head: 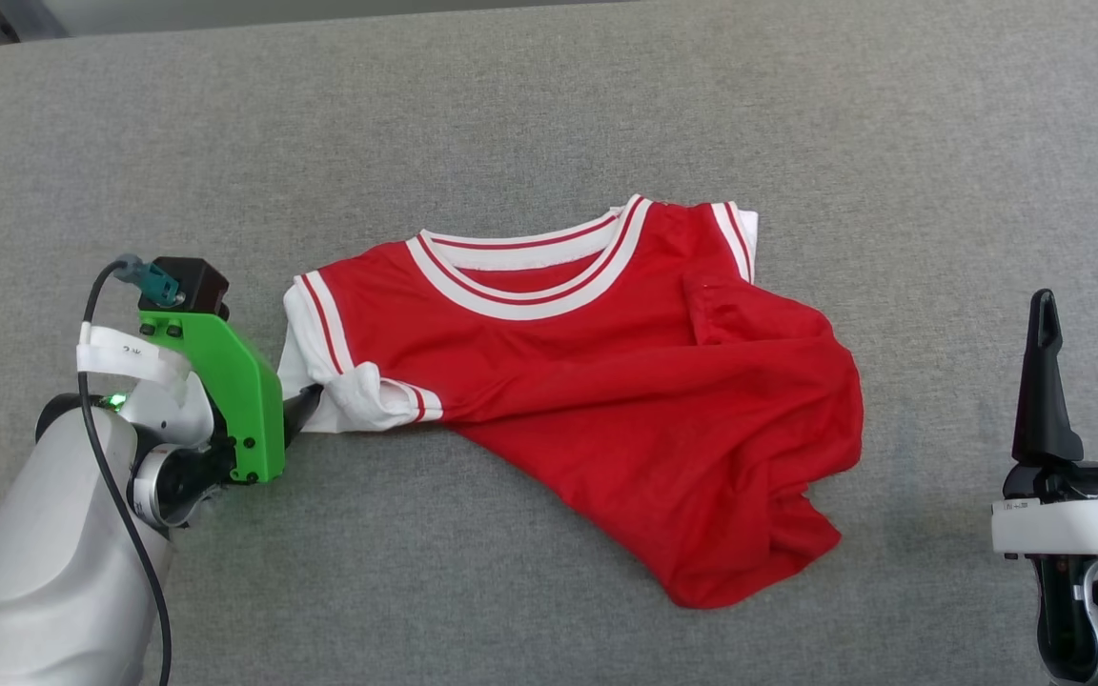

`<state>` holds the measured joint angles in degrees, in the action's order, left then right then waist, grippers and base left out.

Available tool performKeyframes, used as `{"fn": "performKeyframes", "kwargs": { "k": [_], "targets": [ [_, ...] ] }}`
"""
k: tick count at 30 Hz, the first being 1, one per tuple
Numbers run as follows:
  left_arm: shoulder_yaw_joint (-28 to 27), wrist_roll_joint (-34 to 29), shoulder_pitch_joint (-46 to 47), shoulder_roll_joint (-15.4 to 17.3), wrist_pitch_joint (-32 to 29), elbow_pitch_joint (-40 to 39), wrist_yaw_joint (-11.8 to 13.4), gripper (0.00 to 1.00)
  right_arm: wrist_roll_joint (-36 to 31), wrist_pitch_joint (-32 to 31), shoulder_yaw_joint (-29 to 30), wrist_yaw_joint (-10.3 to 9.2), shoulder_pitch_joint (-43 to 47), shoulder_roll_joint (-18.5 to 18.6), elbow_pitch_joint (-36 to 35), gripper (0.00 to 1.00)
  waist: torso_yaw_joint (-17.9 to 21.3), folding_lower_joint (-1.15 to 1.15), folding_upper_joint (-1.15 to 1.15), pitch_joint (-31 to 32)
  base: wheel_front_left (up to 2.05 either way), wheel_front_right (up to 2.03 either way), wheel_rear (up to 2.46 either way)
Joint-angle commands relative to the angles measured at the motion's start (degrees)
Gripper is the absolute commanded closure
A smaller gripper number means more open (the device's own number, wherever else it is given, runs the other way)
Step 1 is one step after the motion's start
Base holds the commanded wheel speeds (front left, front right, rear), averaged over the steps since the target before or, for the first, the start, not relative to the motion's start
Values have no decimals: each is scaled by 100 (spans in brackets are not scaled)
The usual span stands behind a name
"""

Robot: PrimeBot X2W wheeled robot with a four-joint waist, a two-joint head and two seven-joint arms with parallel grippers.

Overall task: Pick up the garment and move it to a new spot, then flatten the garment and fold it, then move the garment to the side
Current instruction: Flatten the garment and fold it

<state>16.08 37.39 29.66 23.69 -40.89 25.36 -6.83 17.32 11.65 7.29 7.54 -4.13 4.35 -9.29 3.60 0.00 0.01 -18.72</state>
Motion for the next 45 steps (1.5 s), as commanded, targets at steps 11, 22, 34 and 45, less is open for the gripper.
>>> {"fn": "performKeyframes", "kwargs": {
  "k": [11, 22, 34, 45],
  "targets": [
    [224, 13, -116, 100, 644, 181, -55, 100, -52, 40, 24, -5, -108, -27, 183, 0, -144, 0, -1, 272, 0, 0, 0],
    [-319, -256, 291, 608, 1955, 244, 108, 100, -71, 3, 109, -5, -16, -58, 269, 0, -293, 0, -1, 556, 0, 0, 0],
    [10, -517, -203, 528, 2083, 1054, 287, 100, -124, -95, 96, -5, 5, -89, 392, 0, -437, 0, -1, 612, 0, 0, 0],
    [198, -613, -207, -59, 3799, 774, 93, 0, -164, -239, 161, -5, 196, -76, 414, 0, -732, 0, -1, 1077, 0, 0, 0]
  ]
}}
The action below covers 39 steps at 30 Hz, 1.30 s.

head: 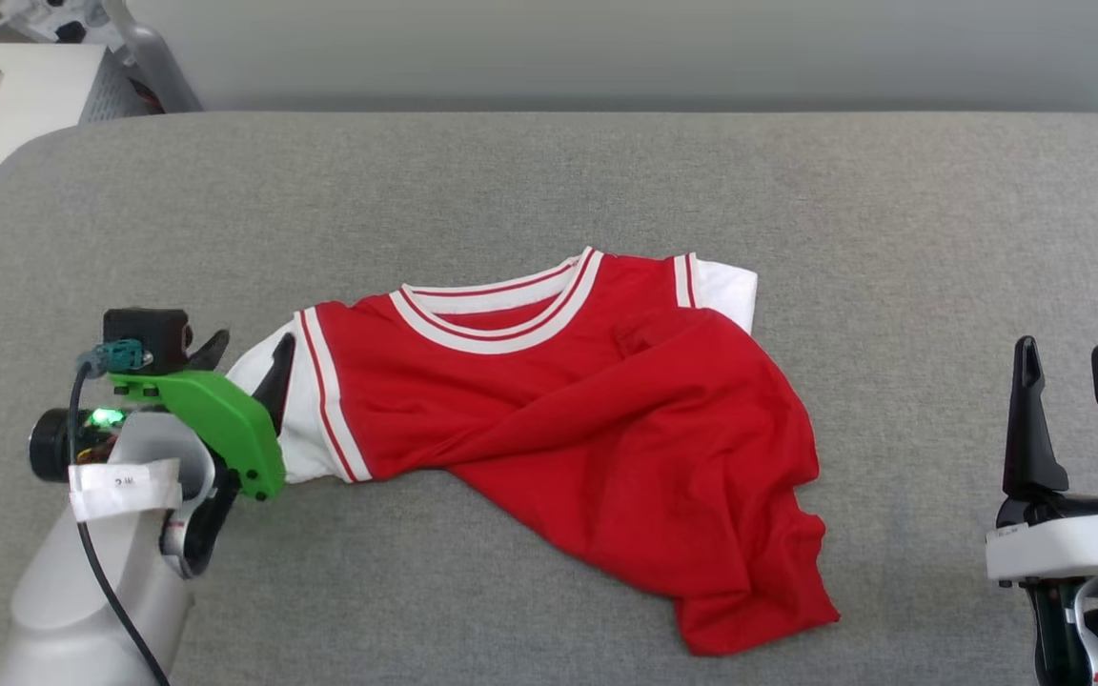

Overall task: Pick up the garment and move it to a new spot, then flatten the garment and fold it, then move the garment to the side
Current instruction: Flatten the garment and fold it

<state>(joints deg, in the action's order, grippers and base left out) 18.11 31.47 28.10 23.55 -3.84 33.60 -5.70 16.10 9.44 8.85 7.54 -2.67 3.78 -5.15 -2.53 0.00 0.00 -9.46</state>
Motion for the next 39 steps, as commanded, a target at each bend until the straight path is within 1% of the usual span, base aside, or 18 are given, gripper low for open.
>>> {"fn": "performKeyframes", "kwargs": {
  "k": [1, 6, 9, 10, 14, 18, 21, 24, 27, 32, 35, 38, 39],
  "targets": [
    [-11, -16, -75, -94, 280, -122, -29, 0, -43, -31, 21, -5, 77, -18, -8, 0, -150, 0, 0, 198, 0, 0, 0],
    [42, -70, -323, -338, 1365, -653, -79, 0, -42, -121, 59, -5, 212, -1, -58, 0, -301, 0, 0, 403, 0, 0, 0],
    [120, -153, -593, -465, 1721, -1097, -98, 0, -36, -177, 77, -5, 274, 10, -88, 0, -383, 0, 0, 467, 0, 0, 0],
    [84, -189, -706, -515, 1791, -1263, -50, 0, -30, -198, 80, -5, 286, 13, -94, 0, -410, 0, 0, 481, 0, 0, 0],
    [-112, -413, -1211, -758, 1876, -1910, 181, 0, 3, -291, 81, -5, 339, 22, -46, 0, -479, 0, 0, 504, 0, 0, 0],
    [-413, -750, -1751, -1118, 1881, -2606, 280, 0, -51, -421, 61, -5, 426, 48, 54, 0, -568, 0, 0, 472, 0, 0, 0],
    [-514, -920, -2012, -1320, 1882, -2761, 198, 0, -93, -556, 10, -5, 435, 144, 72, 0, -671, 0, 0, 407, 0, 0, 0],
    [-530, -1088, -2032, -1448, 1883, -2798, 76, 0, -83, -892, -104, -5, 317, 394, 50, 0, -807, 0, 0, 303, 0, 0, 0],
    [-616, -1204, -1948, -1546, 1883, -2808, 12, 0, -22, -1547, -258, -5, 95, 750, 71, 0, -951, 0, 0, 199, 0, 0, 0],
    [-698, -1334, -1815, -1700, 1883, -2789, -81, 0, 353, -3359, -900, -5, -499, 1629, 210, 0, -1230, 0, 0, -58, 0, 0, 0],
    [-753, -1387, -1790, -1772, 1883, -2729, -114, 0, 732, -4469, -1047, -5, -994, 1797, 425, 0, -1368, 0, 0, -199, 0, 0, 0],
    [-757, -1436, -1784, -1828, 1883, -2699, -140, 0, 939, -5345, -1049, -5, -1456, 1812, 676, 0, -1512, 0, 0, -343, 0, 0, 0],
    [-751, -1445, -1775, -1847, 1883, -2699, -147, 0, 950, -5540, -1040, -5, -1604, 1814, 755, 0, -1553, 0, 0, -383, 0, 0, 0]
  ]
}}
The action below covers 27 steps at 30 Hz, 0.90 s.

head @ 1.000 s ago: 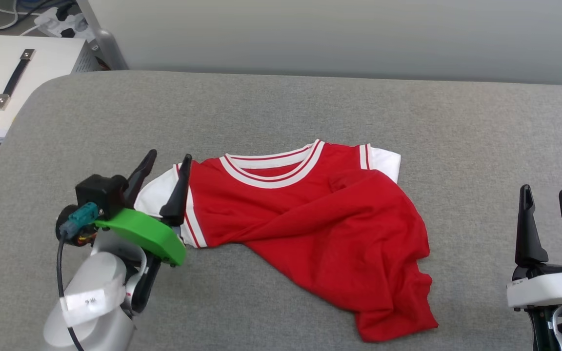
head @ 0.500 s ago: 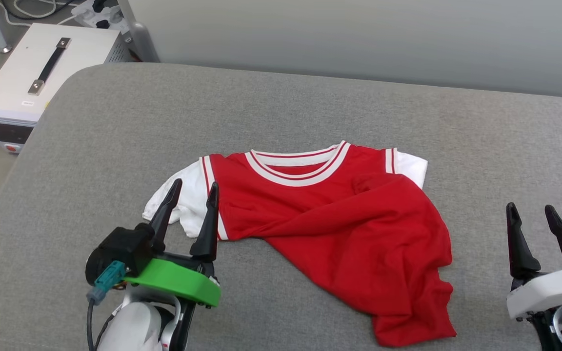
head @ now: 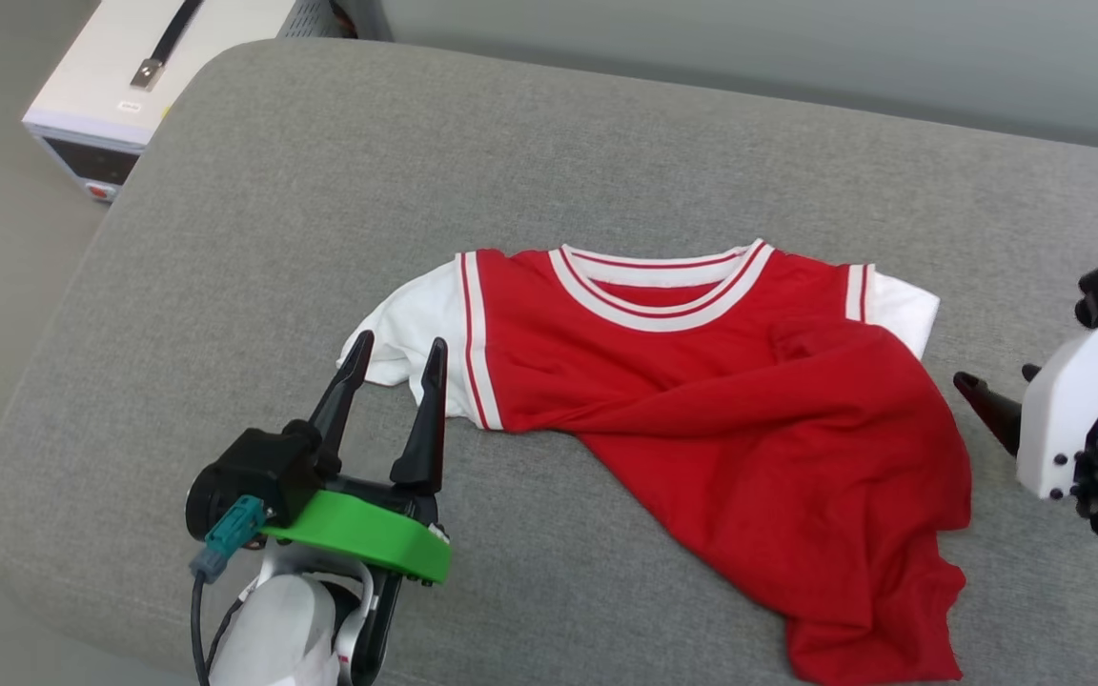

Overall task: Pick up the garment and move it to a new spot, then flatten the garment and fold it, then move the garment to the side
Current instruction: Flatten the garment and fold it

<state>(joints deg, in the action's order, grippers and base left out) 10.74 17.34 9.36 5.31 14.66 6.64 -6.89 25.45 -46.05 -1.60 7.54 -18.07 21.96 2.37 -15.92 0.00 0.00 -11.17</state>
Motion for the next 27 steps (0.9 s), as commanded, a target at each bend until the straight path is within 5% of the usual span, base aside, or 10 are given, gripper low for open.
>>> {"fn": "performKeyframes", "kwargs": {
  "k": [1, 9, 18, 19, 20, 21, 27],
  "targets": [
    [7, -41, 117, -46, 33, 3, -34, 0, 6, -191, 37, -5, -240, 2, 112, 0, -280, 0, 0, -269, 0, 0, 0],
    [258, -81, 342, -154, 33, 57, -56, 0, -345, -862, 62, -5, -1227, 82, 980, 0, -686, 0, 0, -639, 0, 0, 0],
    [294, -10, 365, -207, 33, 81, -58, 0, -416, -594, -172, -5, -1347, 18, 1814, 0, -909, 0, 0, -733, 0, 0, 0],
    [288, -11, 361, -209, 33, 88, -58, 0, -434, -568, -231, -5, -1320, 43, 1860, 5, -912, 0, 0, -724, 0, 0, 0],
    [276, -14, 354, -212, 33, 97, -58, 0, -450, -523, -300, -5, -1285, 71, 1907, 60, -908, 0, 0, -709, 0, 0, 0],
    [265, -16, 347, -214, 33, 104, -58, 0, -445, -482, -343, -5, -1259, 82, 1935, 100, -901, 0, 0, -692, 0, 0, 0],
    [238, -53, 329, -218, 34, 158, -59, 0, -340, 43, -363, -5, -1151, 189, 2012, 100, -729, 0, 0, -480, 0, 0, 0]
  ]
}}
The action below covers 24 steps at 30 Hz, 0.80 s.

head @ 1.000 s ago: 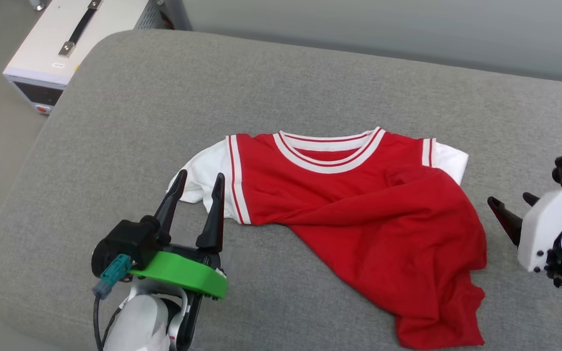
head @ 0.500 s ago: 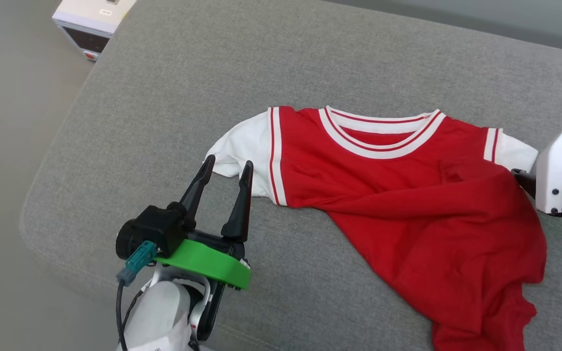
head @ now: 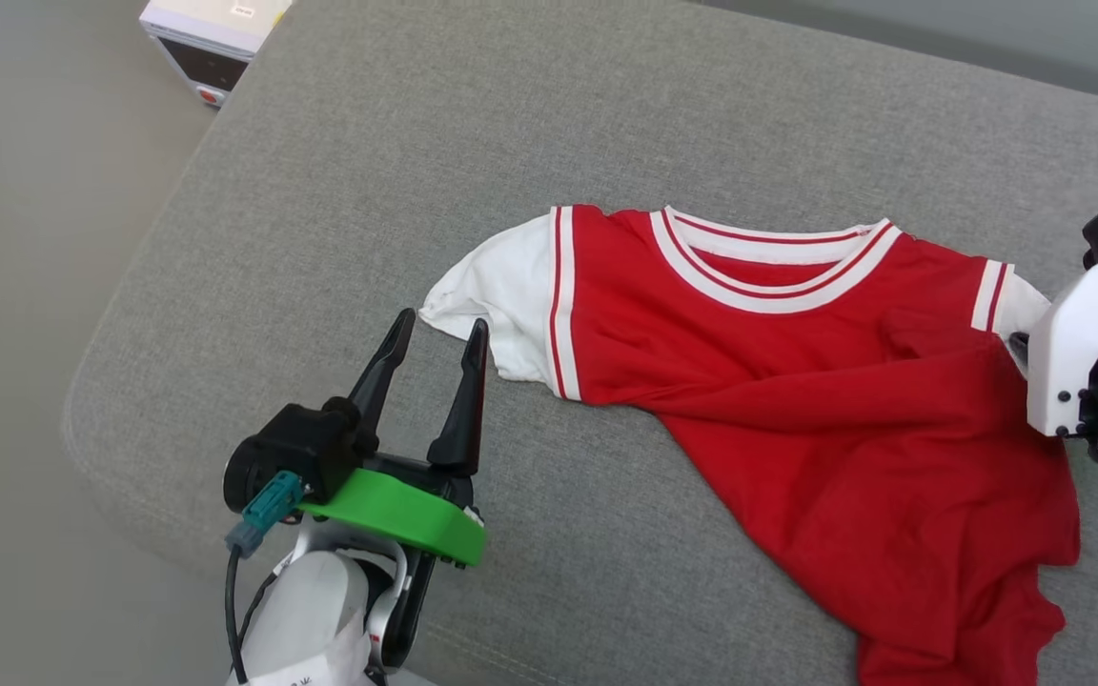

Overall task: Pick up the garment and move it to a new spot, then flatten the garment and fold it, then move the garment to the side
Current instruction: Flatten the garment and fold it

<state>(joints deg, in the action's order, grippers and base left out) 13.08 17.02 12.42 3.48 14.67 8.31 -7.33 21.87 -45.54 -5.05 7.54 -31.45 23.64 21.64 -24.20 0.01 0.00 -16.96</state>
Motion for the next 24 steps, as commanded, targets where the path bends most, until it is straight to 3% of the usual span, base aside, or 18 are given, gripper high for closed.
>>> {"fn": "performKeyframes", "kwargs": {
  "k": [1, 8, 18, 24],
  "targets": [
    [1, -23, 12, -28, 32, 4, -15, 0, 27, 97, -23, -5, 224, 66, 64, 100, 156, -1, 0, 162, 0, 0, 0],
    [-21, -35, -136, 72, 32, 75, -15, 0, 87, 616, 22, -5, 671, 543, -322, 100, 583, -1, 0, 609, 0, 0, 0],
    [52, -25, -231, 179, 33, 70, -15, 0, -151, 593, 554, -5, 1512, 1521, -951, 100, 926, -1, 0, 761, 0, 0, 0],
    [132, -9, -138, 212, 33, 91, -15, 0, -412, 783, 757, -5, 1620, 1611, -675, 100, 933, -1, 0, 564, 0, 0, 0]
  ]
}}
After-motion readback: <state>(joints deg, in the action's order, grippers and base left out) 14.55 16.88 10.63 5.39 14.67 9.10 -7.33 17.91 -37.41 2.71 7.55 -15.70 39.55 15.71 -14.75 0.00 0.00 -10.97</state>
